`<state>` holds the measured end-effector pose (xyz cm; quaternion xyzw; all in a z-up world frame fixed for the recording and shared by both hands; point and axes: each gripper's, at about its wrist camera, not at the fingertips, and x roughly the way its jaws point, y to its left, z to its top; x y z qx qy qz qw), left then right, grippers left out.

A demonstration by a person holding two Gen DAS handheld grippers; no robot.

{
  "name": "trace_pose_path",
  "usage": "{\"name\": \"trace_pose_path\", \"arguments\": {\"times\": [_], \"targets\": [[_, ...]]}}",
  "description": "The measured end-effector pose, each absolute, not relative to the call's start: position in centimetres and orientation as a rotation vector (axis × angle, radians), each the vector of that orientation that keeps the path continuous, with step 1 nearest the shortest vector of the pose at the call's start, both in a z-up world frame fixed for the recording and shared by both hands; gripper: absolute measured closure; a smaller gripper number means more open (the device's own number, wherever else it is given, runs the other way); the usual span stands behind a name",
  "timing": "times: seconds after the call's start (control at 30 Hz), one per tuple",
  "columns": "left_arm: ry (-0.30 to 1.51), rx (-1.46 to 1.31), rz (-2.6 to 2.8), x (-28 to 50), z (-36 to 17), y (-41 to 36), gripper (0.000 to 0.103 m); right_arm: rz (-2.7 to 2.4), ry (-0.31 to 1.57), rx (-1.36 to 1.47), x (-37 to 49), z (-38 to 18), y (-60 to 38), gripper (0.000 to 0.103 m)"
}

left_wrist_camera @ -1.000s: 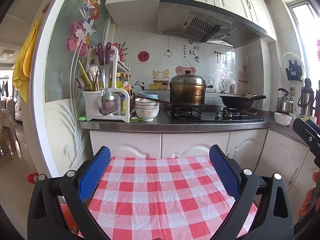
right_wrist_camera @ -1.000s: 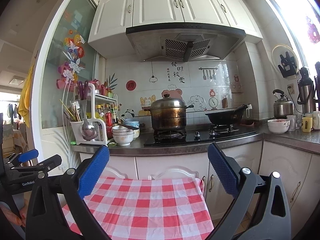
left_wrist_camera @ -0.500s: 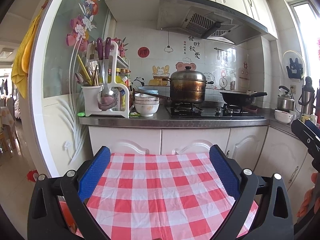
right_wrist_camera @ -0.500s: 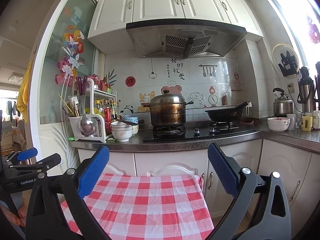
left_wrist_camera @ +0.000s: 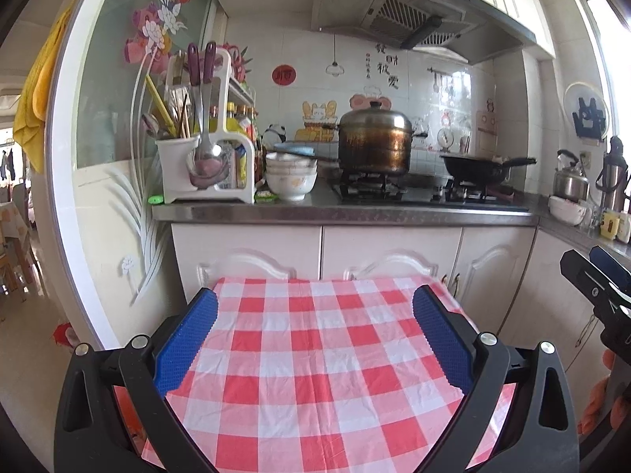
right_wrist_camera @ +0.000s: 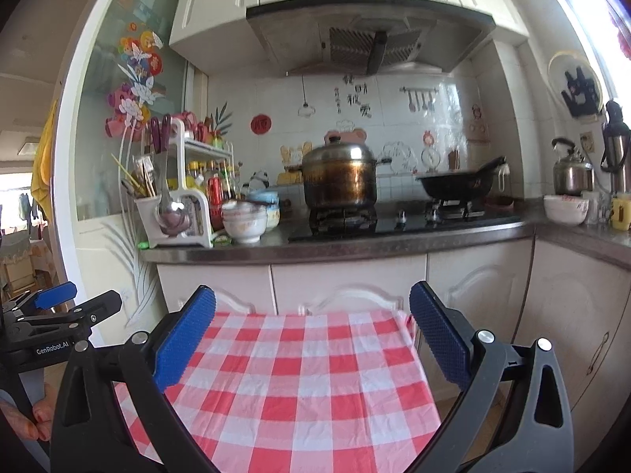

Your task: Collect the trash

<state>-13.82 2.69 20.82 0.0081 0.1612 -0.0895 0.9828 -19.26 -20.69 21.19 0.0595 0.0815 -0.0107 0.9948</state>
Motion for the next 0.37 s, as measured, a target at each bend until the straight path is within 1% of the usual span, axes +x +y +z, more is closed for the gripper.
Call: {"name": "trace_pose_path", "arguments": {"times": [0.1, 0.23, 0.37], "targets": [[0.386, 0.022, -0.162, -12.5, 18.8, 2.5, 0.005, -0.011, 0.235, 0.148, -17.5, 19.1, -21.2, 0.004], [0.513, 0.052, -0.111, -9.8, 13.6, 1.6, 0.005, -0.012, 0.378, 0.2, -14.0, 14.9, -22.2, 0.004], [0.642, 0.026, -0.088, -7.3, 8.7, 0.7, 0.005, -0.064, 0.549, 0.187, -10.5, 9.6, -22.7, 0.004]]}}
